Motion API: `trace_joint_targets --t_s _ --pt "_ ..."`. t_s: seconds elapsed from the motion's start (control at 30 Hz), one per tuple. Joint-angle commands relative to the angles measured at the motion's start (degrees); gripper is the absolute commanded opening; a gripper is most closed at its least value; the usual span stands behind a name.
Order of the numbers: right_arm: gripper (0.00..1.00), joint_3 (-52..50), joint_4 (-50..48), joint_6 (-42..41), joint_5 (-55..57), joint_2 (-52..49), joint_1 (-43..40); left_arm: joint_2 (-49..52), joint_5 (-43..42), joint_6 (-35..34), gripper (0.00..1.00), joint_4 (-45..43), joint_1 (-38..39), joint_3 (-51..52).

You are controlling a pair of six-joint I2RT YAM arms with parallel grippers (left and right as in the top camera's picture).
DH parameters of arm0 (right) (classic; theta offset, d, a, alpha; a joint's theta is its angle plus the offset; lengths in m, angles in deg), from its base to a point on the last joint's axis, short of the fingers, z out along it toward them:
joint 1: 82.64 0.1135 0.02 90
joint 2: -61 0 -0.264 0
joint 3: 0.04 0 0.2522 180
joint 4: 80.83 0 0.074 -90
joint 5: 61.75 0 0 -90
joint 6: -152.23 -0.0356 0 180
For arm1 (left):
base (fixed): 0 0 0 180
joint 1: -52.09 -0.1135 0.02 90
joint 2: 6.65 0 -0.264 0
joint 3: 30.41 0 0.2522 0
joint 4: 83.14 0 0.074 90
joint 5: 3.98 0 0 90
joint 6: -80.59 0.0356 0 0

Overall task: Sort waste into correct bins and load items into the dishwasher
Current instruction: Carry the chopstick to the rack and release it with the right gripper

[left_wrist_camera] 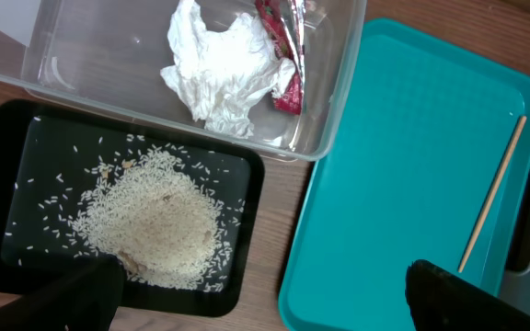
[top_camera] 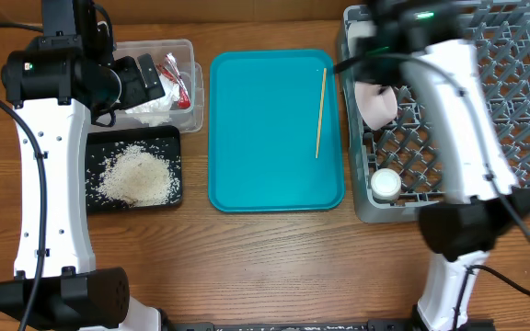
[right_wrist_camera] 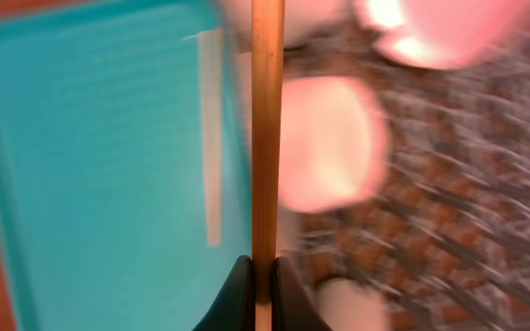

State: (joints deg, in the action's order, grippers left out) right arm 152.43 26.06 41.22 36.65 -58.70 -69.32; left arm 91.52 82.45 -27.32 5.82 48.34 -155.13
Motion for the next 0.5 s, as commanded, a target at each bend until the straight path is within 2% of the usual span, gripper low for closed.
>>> trace_joint_targets --t_s 0.0,0.2,0.37,0.47 --pt "0.04 -1.75 0.52 -6.32 1.07 -0.85 -6.32 -0.04 0.61 -0.55 1.0 -0.13 0.39 -0.33" --pt "0.04 -11.63 -6.08 -6.32 -0.79 -0.85 -13.35 -0.04 0.61 -0.55 1.0 -0.11 0.39 -0.33" --pt "0.04 -21.31 -13.94 -6.23 -2.97 -0.85 -16.04 -0.04 0.59 -0.55 1.0 -0.13 0.39 -0.33" --pt "0.04 -23.21 -15.52 -5.97 -3.87 -0.85 -16.2 -0.04 0.61 -0.55 1.0 -0.13 0.39 -0.33"
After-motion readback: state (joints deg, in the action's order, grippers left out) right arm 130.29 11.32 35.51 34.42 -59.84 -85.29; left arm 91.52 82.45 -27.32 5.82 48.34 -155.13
